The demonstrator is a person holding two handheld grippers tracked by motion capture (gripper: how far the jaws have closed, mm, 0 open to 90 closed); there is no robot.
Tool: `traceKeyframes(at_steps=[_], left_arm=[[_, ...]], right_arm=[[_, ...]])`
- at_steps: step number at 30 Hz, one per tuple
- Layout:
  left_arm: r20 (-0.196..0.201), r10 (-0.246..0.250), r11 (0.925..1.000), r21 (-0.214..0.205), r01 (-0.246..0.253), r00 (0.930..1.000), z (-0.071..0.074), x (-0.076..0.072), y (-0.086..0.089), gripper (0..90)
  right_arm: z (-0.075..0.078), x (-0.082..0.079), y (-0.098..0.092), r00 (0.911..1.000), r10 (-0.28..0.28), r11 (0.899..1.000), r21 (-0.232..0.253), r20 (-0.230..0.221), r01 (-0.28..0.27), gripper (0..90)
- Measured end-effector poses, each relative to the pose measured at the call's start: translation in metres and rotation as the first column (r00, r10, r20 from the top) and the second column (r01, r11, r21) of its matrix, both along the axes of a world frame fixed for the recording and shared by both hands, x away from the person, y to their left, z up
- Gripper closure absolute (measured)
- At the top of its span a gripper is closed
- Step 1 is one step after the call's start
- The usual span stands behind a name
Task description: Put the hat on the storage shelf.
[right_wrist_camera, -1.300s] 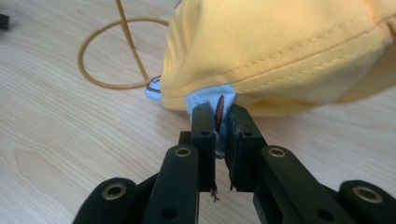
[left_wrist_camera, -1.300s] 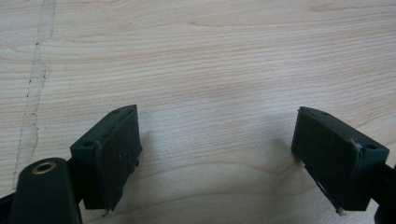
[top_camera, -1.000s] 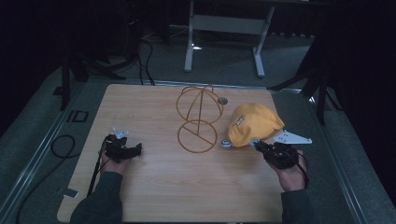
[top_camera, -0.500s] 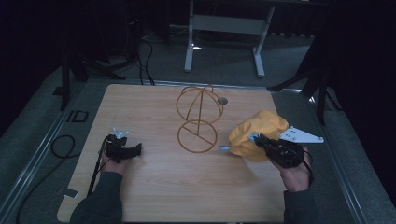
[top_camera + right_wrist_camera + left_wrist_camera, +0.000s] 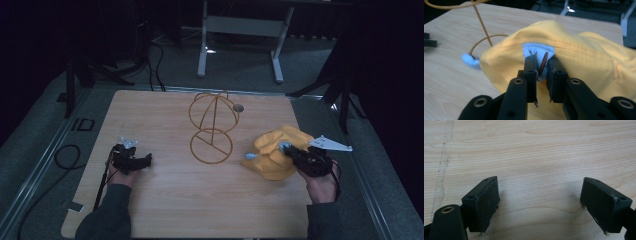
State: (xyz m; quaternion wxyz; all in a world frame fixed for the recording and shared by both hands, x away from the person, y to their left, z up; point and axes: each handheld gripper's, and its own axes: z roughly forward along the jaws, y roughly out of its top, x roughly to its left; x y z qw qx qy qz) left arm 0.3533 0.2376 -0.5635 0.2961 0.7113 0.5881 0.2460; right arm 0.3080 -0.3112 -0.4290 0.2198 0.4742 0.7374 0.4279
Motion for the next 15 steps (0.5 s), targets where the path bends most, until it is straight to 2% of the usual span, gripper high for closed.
traceKeyframes(at_steps=[3,7,15], left_arm=[[0.0,0.0,1.0,0.0,0.0,1.0,0.0,0.0,0.0,15.9],[0.0,0.0,1.0,0.0,0.0,1.0,0.0,0.0,0.0,15.9],[0.0,-0.001,1.0,0.002,0.001,1.0,0.0,0.0,0.0,15.9]], right_arm=[[-0.008,0.001,-0.002,0.9993,-0.035,0.999,-0.029,-0.017,0.034,78.3],[-0.014,-0.002,-0.003,0.9992,-0.032,0.998,-0.053,-0.026,0.03,76.2],[-0.008,-0.007,-0.001,0.9998,-0.021,0.996,-0.083,0.007,0.022,71.4]])
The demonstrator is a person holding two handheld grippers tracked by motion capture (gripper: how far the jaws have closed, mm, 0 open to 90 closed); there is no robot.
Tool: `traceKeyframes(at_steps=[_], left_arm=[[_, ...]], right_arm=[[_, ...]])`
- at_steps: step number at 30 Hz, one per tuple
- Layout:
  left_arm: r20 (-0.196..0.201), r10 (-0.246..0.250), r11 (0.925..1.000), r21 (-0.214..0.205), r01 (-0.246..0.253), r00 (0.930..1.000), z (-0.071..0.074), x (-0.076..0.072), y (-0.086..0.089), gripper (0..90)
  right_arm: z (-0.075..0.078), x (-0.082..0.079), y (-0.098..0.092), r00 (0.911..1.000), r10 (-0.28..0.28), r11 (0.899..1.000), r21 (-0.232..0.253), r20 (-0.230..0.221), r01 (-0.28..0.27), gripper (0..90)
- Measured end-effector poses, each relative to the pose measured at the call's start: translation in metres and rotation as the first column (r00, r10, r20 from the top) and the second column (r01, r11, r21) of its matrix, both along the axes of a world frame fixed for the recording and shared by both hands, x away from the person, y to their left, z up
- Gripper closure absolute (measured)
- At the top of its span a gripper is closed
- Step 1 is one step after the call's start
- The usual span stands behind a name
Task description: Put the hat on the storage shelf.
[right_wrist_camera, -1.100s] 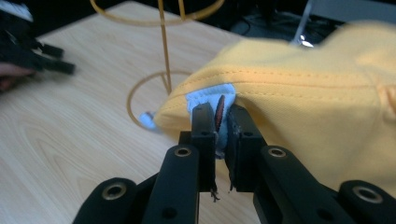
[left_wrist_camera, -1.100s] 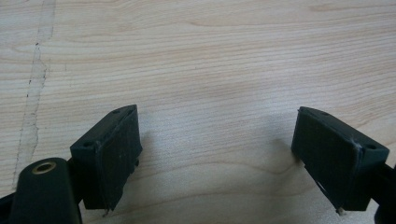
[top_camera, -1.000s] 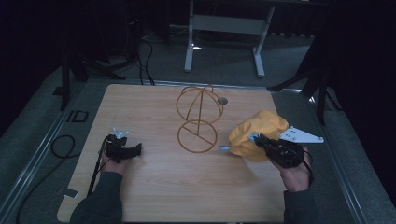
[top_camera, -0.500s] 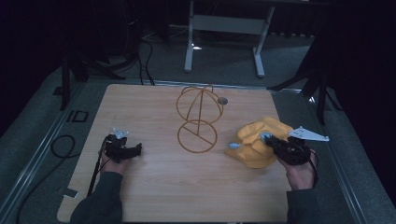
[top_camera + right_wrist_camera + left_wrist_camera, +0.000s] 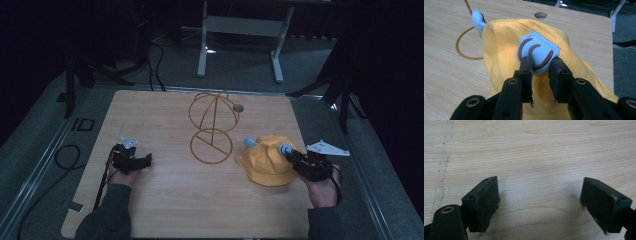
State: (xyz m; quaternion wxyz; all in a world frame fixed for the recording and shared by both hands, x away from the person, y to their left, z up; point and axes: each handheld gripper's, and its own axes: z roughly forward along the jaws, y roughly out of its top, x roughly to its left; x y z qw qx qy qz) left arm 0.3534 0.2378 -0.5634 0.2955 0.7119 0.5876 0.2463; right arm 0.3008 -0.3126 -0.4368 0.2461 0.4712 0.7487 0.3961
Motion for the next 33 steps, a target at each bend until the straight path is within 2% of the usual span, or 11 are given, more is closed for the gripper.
traceKeyframes(at_steps=[3,10,18,25,33], left_arm=[[0.0,0.0,1.0,0.0,0.0,1.0,0.0,0.0,0.0,15.9],[0.001,0.0,1.0,-0.001,0.0,1.0,0.0,0.0,0.0,15.9],[0.001,-0.001,1.0,-0.001,0.001,1.0,0.0,0.0,0.0,15.9],[0.001,-0.001,1.0,-0.002,0.001,1.0,0.0,0.0,0.0,15.9],[-0.001,-0.001,1.0,-0.002,0.001,1.0,0.0,0.0,0.0,15.9]], right_arm=[[0.003,-0.001,0.0,0.9999,-0.001,1.0,-0.001,0.013,0.001,68.2],[0.011,-0.003,0.0,0.9991,0.015,1.0,-0.01,0.041,-0.014,66.9],[0.013,0.006,0.006,0.9983,0.053,0.996,-0.073,0.022,-0.052,65.1],[0.016,0.017,0.012,0.996,0.088,0.986,-0.143,-0.011,-0.089,62.3],[0.015,0.025,0.015,0.9929,0.111,0.974,-0.192,-0.042,-0.118,61.1]])
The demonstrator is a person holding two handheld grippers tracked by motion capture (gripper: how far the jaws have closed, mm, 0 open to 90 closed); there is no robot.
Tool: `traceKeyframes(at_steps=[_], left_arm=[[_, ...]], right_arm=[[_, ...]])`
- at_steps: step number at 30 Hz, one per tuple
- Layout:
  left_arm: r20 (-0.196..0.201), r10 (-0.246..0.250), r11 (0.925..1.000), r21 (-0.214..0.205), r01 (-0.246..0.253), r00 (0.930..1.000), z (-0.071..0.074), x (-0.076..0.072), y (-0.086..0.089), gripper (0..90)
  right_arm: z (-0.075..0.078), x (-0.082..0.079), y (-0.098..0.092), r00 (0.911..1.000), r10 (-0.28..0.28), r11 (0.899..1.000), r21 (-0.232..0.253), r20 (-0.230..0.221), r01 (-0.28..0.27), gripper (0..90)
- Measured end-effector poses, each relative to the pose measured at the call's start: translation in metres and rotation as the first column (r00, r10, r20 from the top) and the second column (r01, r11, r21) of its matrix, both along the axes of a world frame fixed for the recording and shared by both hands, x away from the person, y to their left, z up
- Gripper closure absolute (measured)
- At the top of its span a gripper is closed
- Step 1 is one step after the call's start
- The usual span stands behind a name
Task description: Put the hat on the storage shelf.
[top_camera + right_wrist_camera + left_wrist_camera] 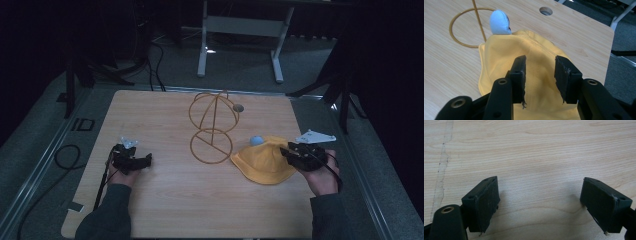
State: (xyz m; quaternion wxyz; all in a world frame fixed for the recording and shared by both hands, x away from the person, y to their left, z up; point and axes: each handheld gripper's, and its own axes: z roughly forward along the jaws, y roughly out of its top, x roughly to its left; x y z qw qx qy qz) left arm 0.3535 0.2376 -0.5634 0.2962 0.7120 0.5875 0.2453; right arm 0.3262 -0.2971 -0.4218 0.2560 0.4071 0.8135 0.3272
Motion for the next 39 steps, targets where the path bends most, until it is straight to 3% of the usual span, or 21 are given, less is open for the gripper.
traceKeyframes(at_steps=[17,24,29,39], left_arm=[[0.0,0.0,1.0,0.0,0.0,1.0,0.0,0.0,0.0,15.9],[0.0,0.001,1.0,-0.001,-0.001,1.0,0.0,0.0,0.0,15.8],[-0.001,-0.001,1.0,0.0,0.001,1.0,0.0,0.0,0.0,15.8],[0.001,0.001,1.0,-0.002,-0.001,1.0,0.0,0.0,0.0,15.8]], right_arm=[[0.005,0.013,0.004,0.9925,0.099,0.993,-0.05,-0.072,-0.103,59.8],[0.011,0.02,0.006,0.9852,0.136,0.984,-0.098,-0.104,-0.146,59.3],[0.016,0.024,0.006,0.9779,0.164,0.971,-0.151,-0.129,-0.183,59.2],[0.028,0.032,0.005,0.9564,0.234,0.95,-0.167,-0.174,-0.263,55.5]])
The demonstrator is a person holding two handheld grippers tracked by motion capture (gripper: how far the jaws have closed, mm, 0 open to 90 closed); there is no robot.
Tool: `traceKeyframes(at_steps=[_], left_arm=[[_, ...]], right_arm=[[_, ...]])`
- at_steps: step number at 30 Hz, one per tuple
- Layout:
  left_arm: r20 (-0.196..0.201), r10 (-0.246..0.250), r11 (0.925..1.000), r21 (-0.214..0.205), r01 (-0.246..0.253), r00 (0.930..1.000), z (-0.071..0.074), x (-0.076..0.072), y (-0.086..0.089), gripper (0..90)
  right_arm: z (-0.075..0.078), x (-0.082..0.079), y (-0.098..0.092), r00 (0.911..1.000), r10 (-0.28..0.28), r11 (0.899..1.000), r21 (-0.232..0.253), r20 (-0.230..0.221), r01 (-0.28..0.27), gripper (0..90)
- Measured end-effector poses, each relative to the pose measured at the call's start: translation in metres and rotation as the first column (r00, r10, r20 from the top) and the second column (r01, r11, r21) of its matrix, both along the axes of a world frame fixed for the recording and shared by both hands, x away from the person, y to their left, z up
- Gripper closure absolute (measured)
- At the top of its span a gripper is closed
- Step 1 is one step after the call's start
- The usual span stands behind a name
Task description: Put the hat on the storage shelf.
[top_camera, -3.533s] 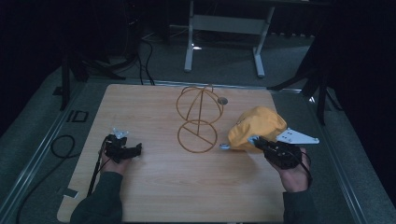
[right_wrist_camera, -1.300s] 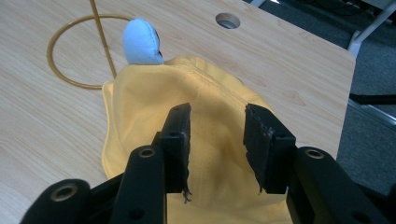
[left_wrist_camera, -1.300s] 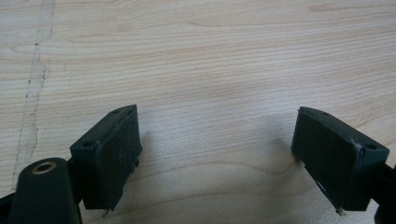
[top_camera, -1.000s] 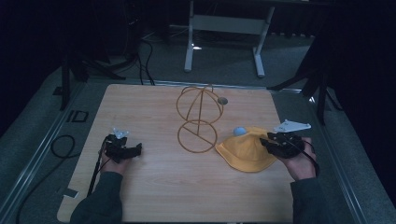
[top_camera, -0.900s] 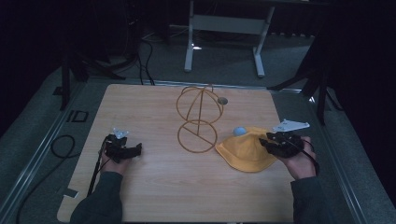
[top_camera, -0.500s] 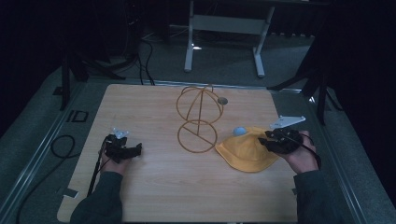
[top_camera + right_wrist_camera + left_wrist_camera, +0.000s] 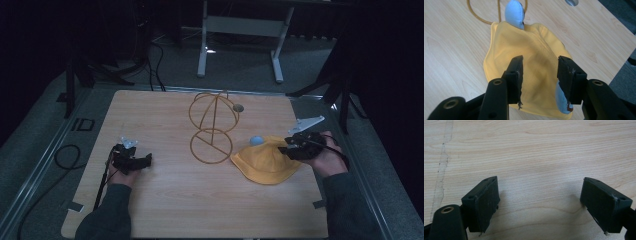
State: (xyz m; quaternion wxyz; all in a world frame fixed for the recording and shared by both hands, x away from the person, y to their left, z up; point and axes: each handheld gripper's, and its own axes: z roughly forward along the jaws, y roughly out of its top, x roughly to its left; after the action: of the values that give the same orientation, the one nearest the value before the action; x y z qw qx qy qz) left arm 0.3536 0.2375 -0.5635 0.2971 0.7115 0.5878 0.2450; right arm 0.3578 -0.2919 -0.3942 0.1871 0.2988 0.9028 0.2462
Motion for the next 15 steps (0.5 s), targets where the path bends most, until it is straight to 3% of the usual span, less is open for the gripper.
traceKeyframes(at_steps=[15], left_arm=[[-0.001,0.0,1.0,0.0,0.0,1.0,0.0,0.0,0.0,15.8]], right_arm=[[-0.001,0.016,0.014,0.9959,0.057,0.991,-0.114,-0.07,-0.064,52.1]])
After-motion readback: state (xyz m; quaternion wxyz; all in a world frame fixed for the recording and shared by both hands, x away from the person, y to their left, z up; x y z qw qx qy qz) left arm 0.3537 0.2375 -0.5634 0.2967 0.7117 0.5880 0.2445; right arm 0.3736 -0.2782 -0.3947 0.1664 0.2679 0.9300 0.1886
